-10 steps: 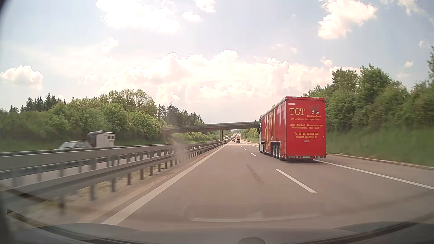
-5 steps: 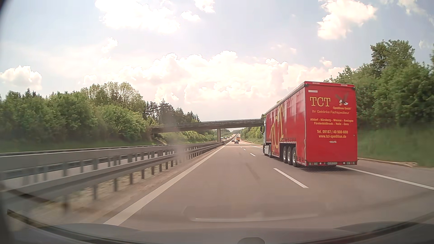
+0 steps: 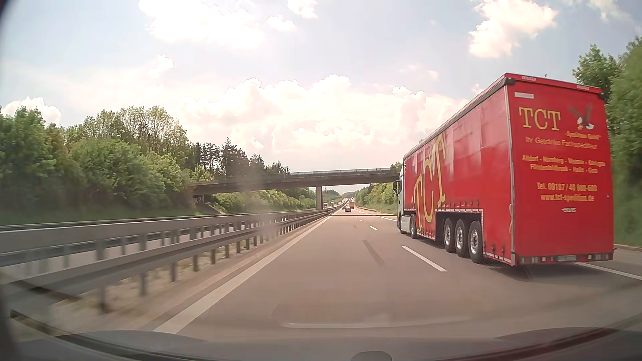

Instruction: Follow the waypoints while adhering to traffic rules and regulations

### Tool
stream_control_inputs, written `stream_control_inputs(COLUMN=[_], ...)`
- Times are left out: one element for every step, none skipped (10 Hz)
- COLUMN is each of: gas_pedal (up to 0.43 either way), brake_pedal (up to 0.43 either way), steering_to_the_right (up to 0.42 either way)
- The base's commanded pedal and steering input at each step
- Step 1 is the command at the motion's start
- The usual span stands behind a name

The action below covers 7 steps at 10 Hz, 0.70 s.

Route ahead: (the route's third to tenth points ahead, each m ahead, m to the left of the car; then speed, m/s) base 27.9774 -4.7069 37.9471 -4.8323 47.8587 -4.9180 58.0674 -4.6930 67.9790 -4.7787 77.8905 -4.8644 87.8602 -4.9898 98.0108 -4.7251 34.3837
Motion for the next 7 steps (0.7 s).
stream_control_inputs(gas_pedal=[0.28, 0.28, 0.268, 0.268, 0.268, 0.268, 0.268], brake_pedal=[0.0, 0.0, 0.0, 0.0, 0.0, 0.0, 0.0], steering_to_the_right=[-0.001, -0.001, -0.001, -0.001, -0.001, -0.001, -0.001])
